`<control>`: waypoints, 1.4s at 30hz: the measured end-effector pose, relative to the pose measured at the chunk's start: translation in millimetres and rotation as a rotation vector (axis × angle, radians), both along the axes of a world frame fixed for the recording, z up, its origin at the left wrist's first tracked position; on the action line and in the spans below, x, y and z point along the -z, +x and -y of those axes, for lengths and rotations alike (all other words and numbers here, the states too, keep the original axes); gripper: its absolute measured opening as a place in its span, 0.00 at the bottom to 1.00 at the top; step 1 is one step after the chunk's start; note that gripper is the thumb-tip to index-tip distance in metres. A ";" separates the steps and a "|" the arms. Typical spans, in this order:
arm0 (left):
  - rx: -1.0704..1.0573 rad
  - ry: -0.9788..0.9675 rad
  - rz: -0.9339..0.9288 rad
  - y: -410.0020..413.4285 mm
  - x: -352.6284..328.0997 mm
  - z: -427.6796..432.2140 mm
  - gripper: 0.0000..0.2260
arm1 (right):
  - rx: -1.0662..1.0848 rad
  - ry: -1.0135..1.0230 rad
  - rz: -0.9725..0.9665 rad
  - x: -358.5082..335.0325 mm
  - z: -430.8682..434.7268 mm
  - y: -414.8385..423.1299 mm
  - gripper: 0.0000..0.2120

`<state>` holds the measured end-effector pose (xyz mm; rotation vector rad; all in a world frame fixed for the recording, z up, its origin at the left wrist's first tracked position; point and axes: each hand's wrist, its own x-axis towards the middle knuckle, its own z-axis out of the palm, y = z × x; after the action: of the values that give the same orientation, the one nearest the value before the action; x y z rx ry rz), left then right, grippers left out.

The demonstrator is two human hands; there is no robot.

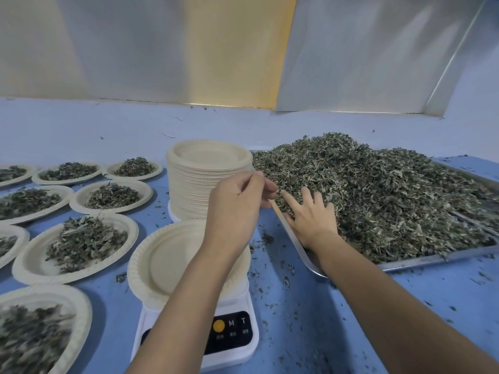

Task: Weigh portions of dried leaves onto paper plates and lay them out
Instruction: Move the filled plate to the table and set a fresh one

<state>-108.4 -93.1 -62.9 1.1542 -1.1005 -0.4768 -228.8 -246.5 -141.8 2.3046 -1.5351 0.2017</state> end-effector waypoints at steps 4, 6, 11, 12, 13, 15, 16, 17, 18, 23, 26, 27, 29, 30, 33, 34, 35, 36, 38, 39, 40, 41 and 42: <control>-0.005 -0.001 0.014 0.7 0.6 -0.1 0.16 | -0.066 0.155 -0.059 -0.2 1.7 2.5 0.25; -0.002 0.004 0.015 0.9 1.5 -0.1 0.16 | -0.040 0.192 -0.036 -2.0 0.5 2.8 0.20; -0.003 0.010 0.013 1.6 2.4 0.3 0.17 | -0.015 0.018 0.158 -5.6 -3.8 2.5 0.15; -0.004 0.009 0.014 1.9 2.5 0.4 0.17 | -0.002 -0.007 0.174 -6.1 -4.0 2.5 0.15; -0.003 0.010 0.014 2.2 2.8 0.4 0.17 | 0.017 -0.026 0.175 -6.4 -4.3 2.7 0.15; 0.000 0.012 0.012 2.8 3.4 0.3 0.17 | 0.072 -0.062 0.159 -6.0 -4.5 2.9 0.16; 0.001 0.012 0.010 3.0 3.7 0.4 0.17 | 0.111 -0.068 0.155 -5.3 -4.5 2.7 0.17; 0.002 0.012 0.008 3.0 3.9 0.4 0.17 | 0.158 -0.057 0.157 -4.0 -4.5 2.0 0.19; 0.002 0.011 0.007 2.9 4.0 0.4 0.17 | 0.211 -0.025 0.167 -2.6 -4.5 0.9 0.22; -0.001 0.012 0.014 3.2 3.6 1.3 0.17 | 0.345 0.177 0.298 2.4 -5.5 -2.0 0.29; 0.001 0.012 0.006 3.1 3.6 0.9 0.17 | 0.209 0.190 0.396 -0.4 -5.8 1.3 0.22; 0.002 0.013 0.002 2.5 3.9 0.7 0.17 | 0.144 0.169 0.387 -2.3 -6.2 2.6 0.19; 0.004 0.017 -0.002 1.4 4.6 0.5 0.17 | 0.021 0.142 0.327 -5.2 -6.3 4.4 0.16; 0.003 0.021 0.000 1.2 4.9 0.3 0.17 | -0.022 0.141 0.301 -6.1 -6.0 5.3 0.17; 0.001 0.024 0.004 2.1 4.9 0.8 0.17 | -0.037 0.129 0.300 -7.5 -7.0 6.1 0.18; 0.001 0.026 0.005 2.4 4.7 0.7 0.17 | -0.014 0.104 0.318 -8.0 -7.3 5.8 0.16; 0.002 0.028 0.006 2.5 4.7 0.7 0.17 | 0.017 0.070 0.321 -8.2 -7.4 5.1 0.16; 0.003 0.030 0.006 2.6 4.6 0.5 0.17 | 0.054 0.036 0.293 -7.8 -7.2 3.9 0.17; 0.001 0.033 0.005 2.7 5.0 0.5 0.17 | 0.128 0.022 0.221 -6.1 -5.2 1.6 0.20; -0.001 0.033 0.006 2.5 5.4 0.4 0.17 | 0.147 0.038 0.208 -4.9 -3.9 0.6 0.21; -0.001 0.032 0.007 2.3 5.8 0.3 0.17 | 0.145 0.062 0.208 -3.7 -2.6 0.2 0.22; 0.000 0.031 0.011 1.9 6.2 0.3 0.17 | 0.124 0.085 0.212 -2.6 -1.7 0.5 0.21; 0.000 0.032 0.017 1.7 6.6 0.3 0.17 | 0.091 0.105 0.205 -2.1 -0.9 1.3 0.21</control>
<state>-106.7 -93.4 -69.4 1.1884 -1.1115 -0.4869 -227.5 -245.6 -139.8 2.3487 -1.7853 0.3502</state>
